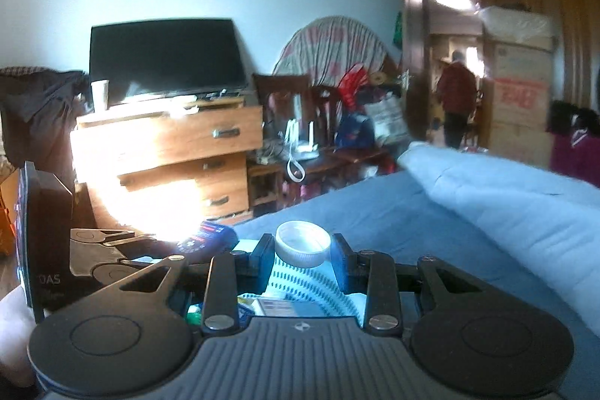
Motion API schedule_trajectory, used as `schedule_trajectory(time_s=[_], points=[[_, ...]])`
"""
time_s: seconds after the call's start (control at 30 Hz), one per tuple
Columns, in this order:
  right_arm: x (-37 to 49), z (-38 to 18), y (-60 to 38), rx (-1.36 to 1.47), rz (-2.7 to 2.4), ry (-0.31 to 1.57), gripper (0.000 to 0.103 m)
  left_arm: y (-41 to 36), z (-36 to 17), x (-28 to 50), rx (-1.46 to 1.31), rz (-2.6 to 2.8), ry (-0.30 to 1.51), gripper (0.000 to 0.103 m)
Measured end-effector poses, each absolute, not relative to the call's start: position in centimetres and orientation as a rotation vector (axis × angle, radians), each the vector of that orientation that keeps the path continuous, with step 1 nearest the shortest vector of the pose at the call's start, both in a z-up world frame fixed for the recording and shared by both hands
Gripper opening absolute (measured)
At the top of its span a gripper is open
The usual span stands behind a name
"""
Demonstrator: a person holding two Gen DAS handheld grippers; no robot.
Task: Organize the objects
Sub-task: 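Carry the medicine box and white cap over the turquoise basket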
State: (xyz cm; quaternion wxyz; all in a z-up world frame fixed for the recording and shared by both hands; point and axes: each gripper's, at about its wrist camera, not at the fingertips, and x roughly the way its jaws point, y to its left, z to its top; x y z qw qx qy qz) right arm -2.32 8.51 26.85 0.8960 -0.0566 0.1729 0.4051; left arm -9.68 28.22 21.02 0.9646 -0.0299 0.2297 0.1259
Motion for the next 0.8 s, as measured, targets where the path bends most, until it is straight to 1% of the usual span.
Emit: schedule_trajectory(time_s=[0.3,0.8], points=[[0.1,26.1,13.2,-0.13,0.859,0.401,0.035,30.3,19.9,-9.4,-0.088,0.26,0.477,0.051],[0.7,25.1,15.8,-0.132,0.876,0.417,0.035,31.5,19.1,-9.0,-0.098,0.265,0.493,0.051]])
